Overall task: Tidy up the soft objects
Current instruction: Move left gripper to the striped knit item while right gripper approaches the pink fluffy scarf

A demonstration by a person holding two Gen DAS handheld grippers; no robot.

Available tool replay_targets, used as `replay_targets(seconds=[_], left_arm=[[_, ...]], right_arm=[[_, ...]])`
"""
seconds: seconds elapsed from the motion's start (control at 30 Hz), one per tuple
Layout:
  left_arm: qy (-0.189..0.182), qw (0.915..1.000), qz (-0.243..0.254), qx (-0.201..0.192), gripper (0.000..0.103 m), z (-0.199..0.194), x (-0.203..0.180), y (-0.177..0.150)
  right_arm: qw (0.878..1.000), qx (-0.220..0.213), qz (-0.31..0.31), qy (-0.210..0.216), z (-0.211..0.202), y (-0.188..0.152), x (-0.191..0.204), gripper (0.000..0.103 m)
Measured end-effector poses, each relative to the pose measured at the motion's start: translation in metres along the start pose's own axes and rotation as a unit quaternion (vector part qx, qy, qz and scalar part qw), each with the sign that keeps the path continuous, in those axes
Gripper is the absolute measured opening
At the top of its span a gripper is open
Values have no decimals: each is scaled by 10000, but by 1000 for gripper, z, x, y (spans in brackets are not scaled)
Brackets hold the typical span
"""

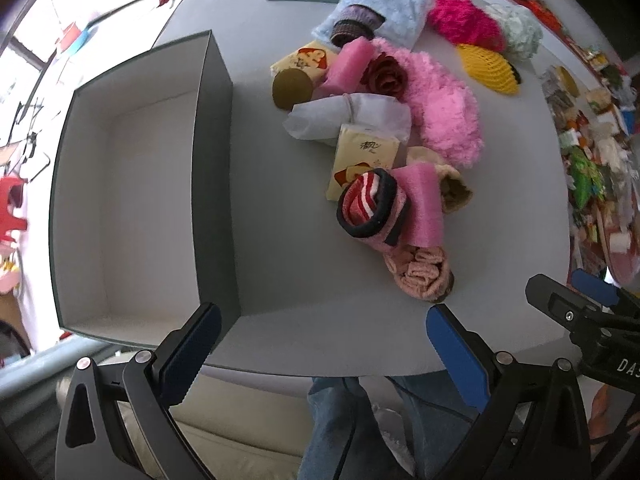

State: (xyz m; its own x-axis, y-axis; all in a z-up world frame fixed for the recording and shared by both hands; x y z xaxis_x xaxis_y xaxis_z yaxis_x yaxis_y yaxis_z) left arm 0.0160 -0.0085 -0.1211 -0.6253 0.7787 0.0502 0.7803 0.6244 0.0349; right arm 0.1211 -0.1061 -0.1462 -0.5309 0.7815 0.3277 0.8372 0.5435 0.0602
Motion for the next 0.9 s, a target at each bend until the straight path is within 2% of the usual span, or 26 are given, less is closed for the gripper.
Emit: replay_targets(seconds=[0.13, 0.23, 0.27, 0.53, 0.6, 0.9], left_arm=[[60, 9994, -280, 216, 103, 4, -3, 6], [-259, 9982, -427, 343, 103, 5, -15, 12], [-155, 9982, -458, 343, 103, 4, -13, 13], [-35, 9975, -607, 352, 103, 7, -23, 20], [112, 9969, -696, 346, 103, 10, -21, 21], [223, 9938, -969, 492, 103, 31, -16, 22]], right_arm=[[9997, 203, -145, 70, 4, 16, -7, 103], [9992, 198, -337, 36, -3, 33, -11, 103], [9989, 213, -405, 27, -4, 38, -11, 103], [9970, 424, -629, 150, 4, 55, -10, 103], [9965, 378, -705, 235, 3, 61, -8, 103], [9941, 552, -913, 205, 14, 73, -6, 103]])
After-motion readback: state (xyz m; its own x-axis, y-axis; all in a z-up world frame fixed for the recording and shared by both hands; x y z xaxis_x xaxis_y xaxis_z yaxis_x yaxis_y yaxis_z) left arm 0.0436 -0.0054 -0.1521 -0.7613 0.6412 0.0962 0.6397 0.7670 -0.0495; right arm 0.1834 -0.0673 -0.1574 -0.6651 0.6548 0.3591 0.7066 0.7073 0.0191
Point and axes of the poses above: each gripper's, at about its wrist camera, not at the fingertips, and z roughly the way its jaws point, x to its left, y to its top, the point moved 8 cm from there along z, roughly the way its jaws point, and after that the axes turned 7 degrees about y, right-handed, at the moved point
